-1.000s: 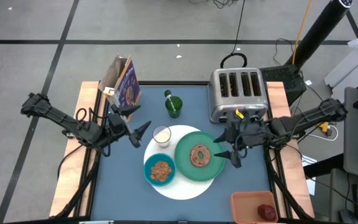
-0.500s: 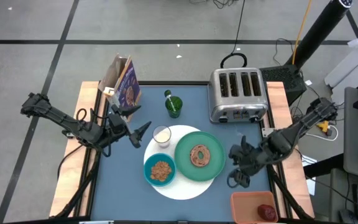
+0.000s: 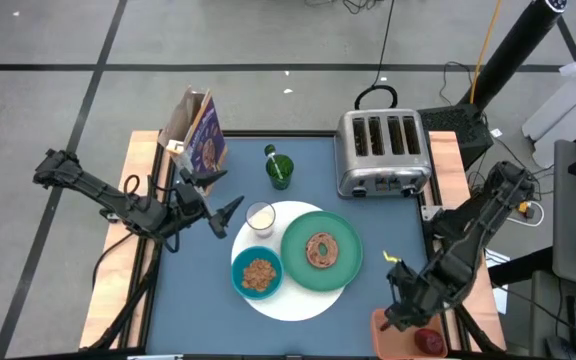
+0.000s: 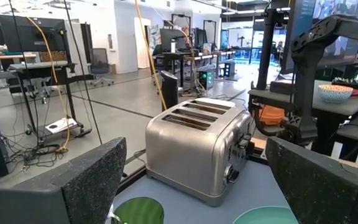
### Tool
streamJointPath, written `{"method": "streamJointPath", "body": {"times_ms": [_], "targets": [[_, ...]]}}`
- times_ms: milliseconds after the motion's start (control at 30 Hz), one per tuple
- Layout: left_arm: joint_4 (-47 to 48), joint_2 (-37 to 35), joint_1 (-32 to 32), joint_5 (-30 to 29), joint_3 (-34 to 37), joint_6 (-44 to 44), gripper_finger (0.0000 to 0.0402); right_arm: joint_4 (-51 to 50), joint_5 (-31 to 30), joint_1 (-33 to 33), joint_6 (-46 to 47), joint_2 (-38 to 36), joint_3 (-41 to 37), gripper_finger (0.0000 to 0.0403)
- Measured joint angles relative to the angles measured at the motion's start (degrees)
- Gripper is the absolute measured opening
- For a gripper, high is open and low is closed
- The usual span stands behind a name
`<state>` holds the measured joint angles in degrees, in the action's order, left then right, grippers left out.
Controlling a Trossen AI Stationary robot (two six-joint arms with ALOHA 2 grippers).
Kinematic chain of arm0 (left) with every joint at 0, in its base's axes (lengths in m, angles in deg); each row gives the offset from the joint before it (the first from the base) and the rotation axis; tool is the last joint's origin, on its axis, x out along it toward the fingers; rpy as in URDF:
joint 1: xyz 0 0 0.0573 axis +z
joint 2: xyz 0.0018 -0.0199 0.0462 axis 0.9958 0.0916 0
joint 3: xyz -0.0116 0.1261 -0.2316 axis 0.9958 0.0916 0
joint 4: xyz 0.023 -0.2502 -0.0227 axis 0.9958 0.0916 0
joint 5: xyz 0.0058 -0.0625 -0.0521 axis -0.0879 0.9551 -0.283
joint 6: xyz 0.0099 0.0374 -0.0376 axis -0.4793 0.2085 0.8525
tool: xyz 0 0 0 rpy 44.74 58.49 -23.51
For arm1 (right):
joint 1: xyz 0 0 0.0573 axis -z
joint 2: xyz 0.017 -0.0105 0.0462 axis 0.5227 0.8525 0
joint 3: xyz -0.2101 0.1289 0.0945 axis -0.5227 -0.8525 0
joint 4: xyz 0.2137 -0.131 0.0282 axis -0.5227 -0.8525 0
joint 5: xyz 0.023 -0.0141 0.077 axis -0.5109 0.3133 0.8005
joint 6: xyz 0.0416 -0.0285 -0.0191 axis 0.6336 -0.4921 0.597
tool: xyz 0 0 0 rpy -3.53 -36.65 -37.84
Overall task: Arrange a breakfast setting
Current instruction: Put the apple above the green plate from the orange bin
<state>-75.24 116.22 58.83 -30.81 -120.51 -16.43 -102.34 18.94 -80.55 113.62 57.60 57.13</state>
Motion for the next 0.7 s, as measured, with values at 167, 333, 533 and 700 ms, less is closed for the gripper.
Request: {"method": "streamJointPath", "body": {"times_ms": [167, 333, 533, 700], "targets": [[1.66, 0.02, 0.00, 0.00, 0.00, 0.15, 0.0391, 1.77, 1.57, -4.03, 10.59, 1.14, 0.00, 0.0275], [1.87, 0.02, 0.00, 0.02, 0.00, 1.49, 0.0391, 0.96, 7.69, -7.43, 20.47, 2.91, 0.00, 0.0274], [2.32, 0.17, 0.00, 0.04, 0.00, 1.92, 0.0391, 0.94, 11.89, -8.94, 24.42, 5.66, 0.00, 0.0275], [2.49, 0.17, -0.02, 0.05, 0.00, 2.97, 0.0391, 1.36, 11.83, -9.69, 26.32, 6.70, 0.00, 0.0275]]}}
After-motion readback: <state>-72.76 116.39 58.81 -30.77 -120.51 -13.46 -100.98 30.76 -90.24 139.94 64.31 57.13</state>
